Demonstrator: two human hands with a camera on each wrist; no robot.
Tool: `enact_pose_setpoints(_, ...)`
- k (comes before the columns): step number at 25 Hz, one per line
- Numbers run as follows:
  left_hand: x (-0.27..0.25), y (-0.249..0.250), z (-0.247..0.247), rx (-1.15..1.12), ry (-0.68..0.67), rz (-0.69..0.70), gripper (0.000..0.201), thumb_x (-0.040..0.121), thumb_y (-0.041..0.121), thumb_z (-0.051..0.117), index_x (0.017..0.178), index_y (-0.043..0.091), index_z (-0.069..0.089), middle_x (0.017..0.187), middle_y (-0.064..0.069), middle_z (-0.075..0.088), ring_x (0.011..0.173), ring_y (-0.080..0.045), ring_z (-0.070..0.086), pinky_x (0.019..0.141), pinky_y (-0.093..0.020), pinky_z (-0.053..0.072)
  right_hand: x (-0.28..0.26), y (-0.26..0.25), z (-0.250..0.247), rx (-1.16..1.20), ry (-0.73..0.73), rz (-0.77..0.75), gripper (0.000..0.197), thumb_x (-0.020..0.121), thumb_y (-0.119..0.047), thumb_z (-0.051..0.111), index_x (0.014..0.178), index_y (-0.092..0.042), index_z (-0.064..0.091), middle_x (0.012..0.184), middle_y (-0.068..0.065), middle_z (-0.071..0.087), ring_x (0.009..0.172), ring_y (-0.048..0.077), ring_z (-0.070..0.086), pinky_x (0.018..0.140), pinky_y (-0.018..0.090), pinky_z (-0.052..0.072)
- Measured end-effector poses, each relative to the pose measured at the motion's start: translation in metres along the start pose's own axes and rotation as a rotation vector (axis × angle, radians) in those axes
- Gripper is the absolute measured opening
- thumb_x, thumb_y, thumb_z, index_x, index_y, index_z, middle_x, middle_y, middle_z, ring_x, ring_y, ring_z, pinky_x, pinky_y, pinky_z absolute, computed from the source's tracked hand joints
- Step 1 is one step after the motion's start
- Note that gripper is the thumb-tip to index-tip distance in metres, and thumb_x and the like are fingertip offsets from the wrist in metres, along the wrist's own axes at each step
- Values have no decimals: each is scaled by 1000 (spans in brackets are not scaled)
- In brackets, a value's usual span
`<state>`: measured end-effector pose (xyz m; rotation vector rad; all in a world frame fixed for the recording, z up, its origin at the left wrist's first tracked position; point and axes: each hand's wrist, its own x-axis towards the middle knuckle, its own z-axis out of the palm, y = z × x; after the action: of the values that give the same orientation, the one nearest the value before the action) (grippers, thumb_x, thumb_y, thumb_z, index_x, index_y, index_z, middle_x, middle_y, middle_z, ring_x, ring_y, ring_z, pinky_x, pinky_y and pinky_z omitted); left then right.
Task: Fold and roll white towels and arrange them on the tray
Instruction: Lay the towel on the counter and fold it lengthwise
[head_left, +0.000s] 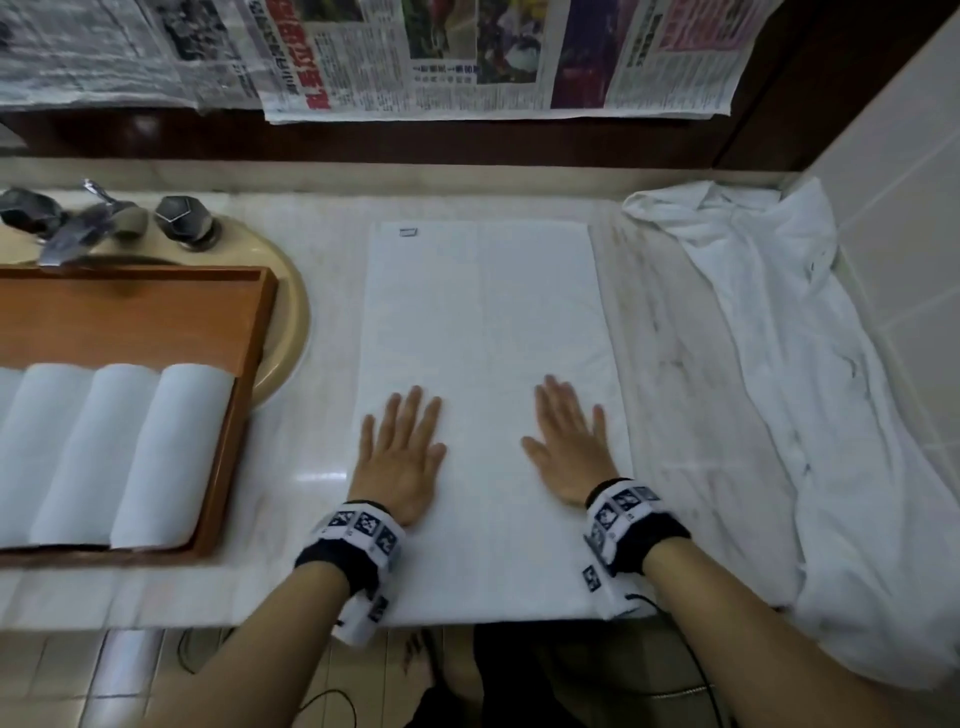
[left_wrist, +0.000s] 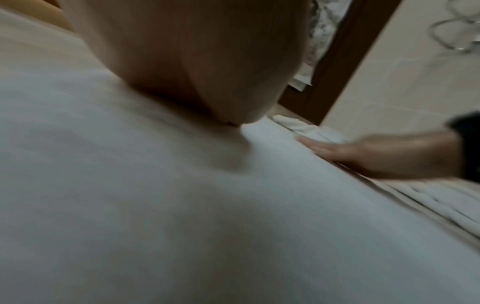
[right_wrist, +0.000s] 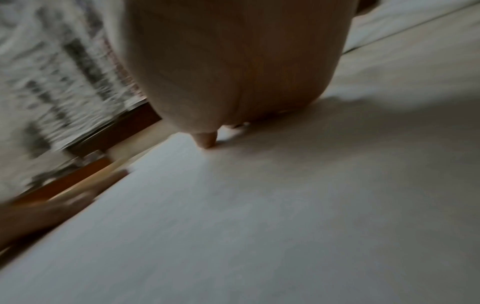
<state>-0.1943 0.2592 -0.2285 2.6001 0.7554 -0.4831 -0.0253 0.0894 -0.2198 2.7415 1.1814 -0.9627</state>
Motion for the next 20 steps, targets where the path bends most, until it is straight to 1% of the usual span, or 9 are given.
enact_pose_setpoints(3,-1,-32,-13,-42,21,-237,59,102,45,11,153,30,-14,157,6,-28,145,-18,-26,117,-49,-15,-12,30,-8,100,12,299,70,102,-47,19,151,-16,-21,154,-3,-35,144,17,-27,114,58,-14)
enact_pose_setpoints(5,-7,-6,-11,-69,37,-173,61,103,43,13,154,22,-12,159,1,-24,146,-21,-23,117,-50,-13,-29,0,0,59,40,140,68,103,-42,21,151,-15,-19,156,-2,-31,144,19,-26,114,59,-13)
enact_pose_setpoints(7,-20,31,8,-102,14,46,60,103,44,10,155,21,-9,159,4,-23,146,-17,-22,119,-49,-9,-45,-35,23,25,15,-135,63,104,-36,23,153,-17,-13,158,-5,-27,145,16,-24,116,59,-8)
enact_pose_setpoints(8,-30,39,20,-84,10,125,61,101,47,6,155,23,-8,158,6,-23,145,-15,-22,120,-49,-8,-52,-41,34,2,1,-199,62,104,-35,22,153,-19,-12,157,-7,-27,145,15,-23,116,57,-5)
enact_pose_setpoints(10,-45,22,33,-14,48,111,65,95,50,-2,155,27,-7,158,9,-23,146,-13,-21,120,-46,-10,-58,-21,46,-1,46,-112,62,104,-36,22,153,-20,-13,154,-8,-30,145,14,-23,117,55,-4)
enact_pose_setpoints(13,-57,-17,32,-53,120,-160,62,100,47,6,153,22,-14,159,3,-23,146,-17,-23,118,-46,-15,-69,13,53,2,123,209,66,103,-44,18,150,-18,-21,154,-4,-34,144,18,-28,114,58,-15)
enact_pose_setpoints(14,-59,-13,32,-83,139,-178,63,101,45,9,153,19,-14,159,1,-23,146,-18,-23,118,-47,-15,-73,5,57,-2,143,208,67,102,-45,17,149,-17,-22,154,-2,-33,143,19,-29,112,58,-17)
enact_pose_setpoints(18,-62,40,59,-13,152,128,62,99,47,1,154,21,-10,160,4,-20,147,-15,-19,119,-44,-13,-79,-48,86,-95,189,-174,61,102,-43,18,154,-23,-8,159,-7,-20,146,14,-22,116,58,-6)
enact_pose_setpoints(20,-63,26,62,40,186,112,62,99,48,4,155,23,-6,161,7,-14,148,-13,-16,120,-44,-10,-82,-26,87,-112,245,-139,61,99,-47,15,155,-28,-1,161,-8,-14,147,13,-17,118,54,-5)
